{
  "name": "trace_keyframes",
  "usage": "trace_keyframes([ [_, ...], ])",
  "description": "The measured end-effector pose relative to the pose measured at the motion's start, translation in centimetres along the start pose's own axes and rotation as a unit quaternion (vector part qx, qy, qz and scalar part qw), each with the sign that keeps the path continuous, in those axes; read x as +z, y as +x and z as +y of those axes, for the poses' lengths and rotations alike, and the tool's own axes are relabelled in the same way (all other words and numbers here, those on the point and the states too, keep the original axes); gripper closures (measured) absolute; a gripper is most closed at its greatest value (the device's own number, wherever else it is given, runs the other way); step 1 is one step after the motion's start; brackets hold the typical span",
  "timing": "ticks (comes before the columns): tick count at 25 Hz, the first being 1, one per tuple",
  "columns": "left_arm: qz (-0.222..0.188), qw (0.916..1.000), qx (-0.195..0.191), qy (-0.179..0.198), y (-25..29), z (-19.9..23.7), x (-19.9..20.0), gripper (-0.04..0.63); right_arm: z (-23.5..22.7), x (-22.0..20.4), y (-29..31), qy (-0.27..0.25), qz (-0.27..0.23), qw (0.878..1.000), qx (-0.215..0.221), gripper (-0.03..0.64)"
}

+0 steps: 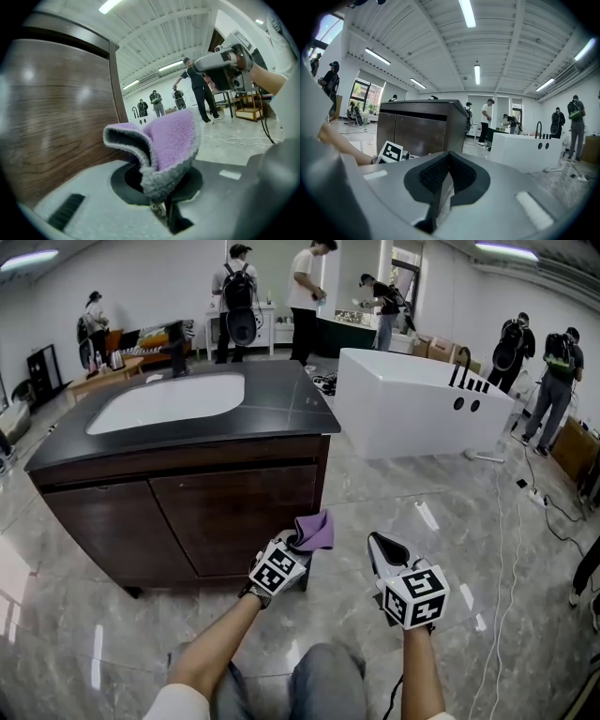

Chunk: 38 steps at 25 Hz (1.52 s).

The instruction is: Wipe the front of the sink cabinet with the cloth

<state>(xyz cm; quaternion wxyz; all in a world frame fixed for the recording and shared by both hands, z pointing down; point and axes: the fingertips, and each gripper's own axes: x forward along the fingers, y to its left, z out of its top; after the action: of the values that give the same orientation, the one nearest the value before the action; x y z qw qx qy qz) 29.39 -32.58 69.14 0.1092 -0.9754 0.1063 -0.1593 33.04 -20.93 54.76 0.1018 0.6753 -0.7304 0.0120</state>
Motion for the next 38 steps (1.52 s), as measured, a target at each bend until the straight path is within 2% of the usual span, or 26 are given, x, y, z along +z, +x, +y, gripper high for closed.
trace_keyframes([
  [3, -0.002, 0.9999, 0.013, -0.008, -0.2, 0.8, -0.2, 0.543, 0.7, 0.2, 0.3, -0.005, 0.002, 1.0, 0.006, 0.61],
  [9, -0.015, 0.9968, 0.046, -0.064, -1.2, 2.8, -1.0, 0.543, 1.1, 0.4, 0.3, -0.008, 0.002, 1.0, 0.008, 0.61],
  [17, -0.011, 0.9941, 0.058, -0.091, -4.4, 4.8, -2.2, 0.543, 3.1, 0.7, 2.8, -0.001, -0.003, 1.0, 0.027, 0.611],
  [25, 0.012, 0.9934, 0.087, -0.073, -9.5, 7.7, -5.4, 0.543, 7.1, 0.4, 5.8, -0.008, 0.007, 0.998, 0.062, 0.611],
  [38, -0.013, 0.9853, 0.144, -0.09, -17.8, 13.2, -8.2, 0.543, 12.0, 1.0, 10.1, -0.011, 0.006, 0.995, 0.097, 0.611],
])
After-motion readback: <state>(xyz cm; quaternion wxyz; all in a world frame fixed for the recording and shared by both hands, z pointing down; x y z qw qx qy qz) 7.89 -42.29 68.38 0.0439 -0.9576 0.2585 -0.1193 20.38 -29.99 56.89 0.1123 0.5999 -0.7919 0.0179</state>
